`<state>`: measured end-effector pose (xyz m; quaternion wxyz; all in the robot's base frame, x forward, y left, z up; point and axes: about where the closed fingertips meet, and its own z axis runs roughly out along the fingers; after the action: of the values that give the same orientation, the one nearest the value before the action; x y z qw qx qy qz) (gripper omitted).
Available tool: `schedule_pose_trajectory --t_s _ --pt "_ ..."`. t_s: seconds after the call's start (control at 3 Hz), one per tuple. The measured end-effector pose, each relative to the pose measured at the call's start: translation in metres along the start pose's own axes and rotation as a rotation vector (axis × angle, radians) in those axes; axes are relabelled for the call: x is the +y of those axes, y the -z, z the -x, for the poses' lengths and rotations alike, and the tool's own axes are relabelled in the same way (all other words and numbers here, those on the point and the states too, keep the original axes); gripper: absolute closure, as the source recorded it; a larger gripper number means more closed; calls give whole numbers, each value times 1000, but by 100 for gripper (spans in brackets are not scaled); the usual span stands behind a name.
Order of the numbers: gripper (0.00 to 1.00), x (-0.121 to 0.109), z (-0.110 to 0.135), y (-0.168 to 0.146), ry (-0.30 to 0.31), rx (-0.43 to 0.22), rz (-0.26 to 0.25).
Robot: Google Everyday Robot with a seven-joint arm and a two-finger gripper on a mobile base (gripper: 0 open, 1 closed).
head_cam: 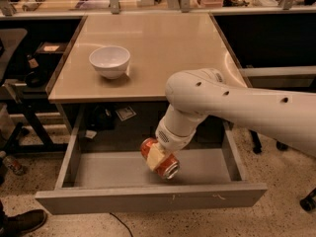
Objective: Place coke can into top drawer
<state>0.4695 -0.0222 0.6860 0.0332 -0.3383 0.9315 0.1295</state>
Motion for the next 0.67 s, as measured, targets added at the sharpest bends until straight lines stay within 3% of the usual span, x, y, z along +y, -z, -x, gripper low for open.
schedule_pose_trajectory --t_s 0.67 --pt "100 -4 12 -27 -38 -22 33"
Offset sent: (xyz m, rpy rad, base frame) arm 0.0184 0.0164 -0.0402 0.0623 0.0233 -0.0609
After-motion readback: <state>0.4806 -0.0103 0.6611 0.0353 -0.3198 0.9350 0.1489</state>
